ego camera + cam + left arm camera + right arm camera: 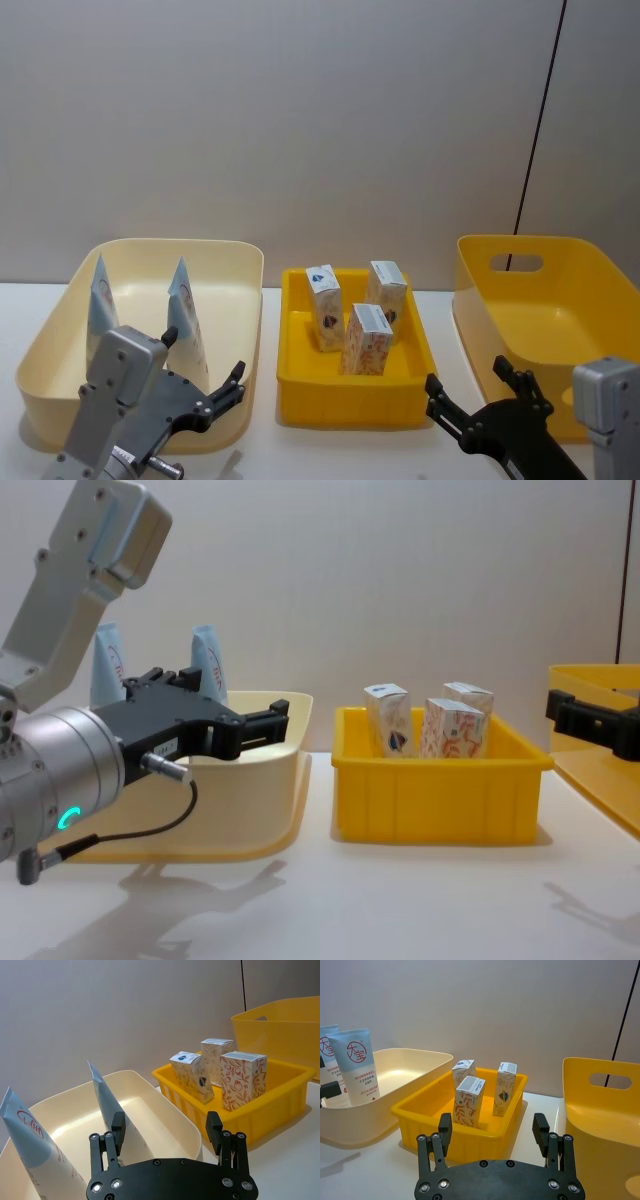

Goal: Bimanual collaborative sorting of washing and personal care products

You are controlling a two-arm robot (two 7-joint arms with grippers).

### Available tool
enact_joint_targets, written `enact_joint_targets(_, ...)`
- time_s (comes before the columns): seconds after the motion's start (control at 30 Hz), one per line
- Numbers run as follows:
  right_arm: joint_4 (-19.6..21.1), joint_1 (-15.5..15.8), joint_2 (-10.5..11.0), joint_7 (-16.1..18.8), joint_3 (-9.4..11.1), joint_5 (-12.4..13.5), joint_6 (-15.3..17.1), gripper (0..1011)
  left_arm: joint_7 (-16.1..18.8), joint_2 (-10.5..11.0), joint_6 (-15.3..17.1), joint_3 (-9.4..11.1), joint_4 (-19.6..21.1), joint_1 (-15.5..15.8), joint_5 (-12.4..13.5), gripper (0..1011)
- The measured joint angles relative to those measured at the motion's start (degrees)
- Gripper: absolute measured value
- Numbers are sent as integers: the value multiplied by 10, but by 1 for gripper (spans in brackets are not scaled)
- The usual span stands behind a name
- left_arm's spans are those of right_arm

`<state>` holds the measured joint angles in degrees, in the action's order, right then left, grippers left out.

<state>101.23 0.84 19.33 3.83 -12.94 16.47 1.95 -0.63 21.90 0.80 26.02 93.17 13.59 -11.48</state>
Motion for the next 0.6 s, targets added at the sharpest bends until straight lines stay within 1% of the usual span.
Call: enact_joint_targets(0.6,0,0,0,0,0,0,0,1001,0,0,0,0,0,0,0,1002)
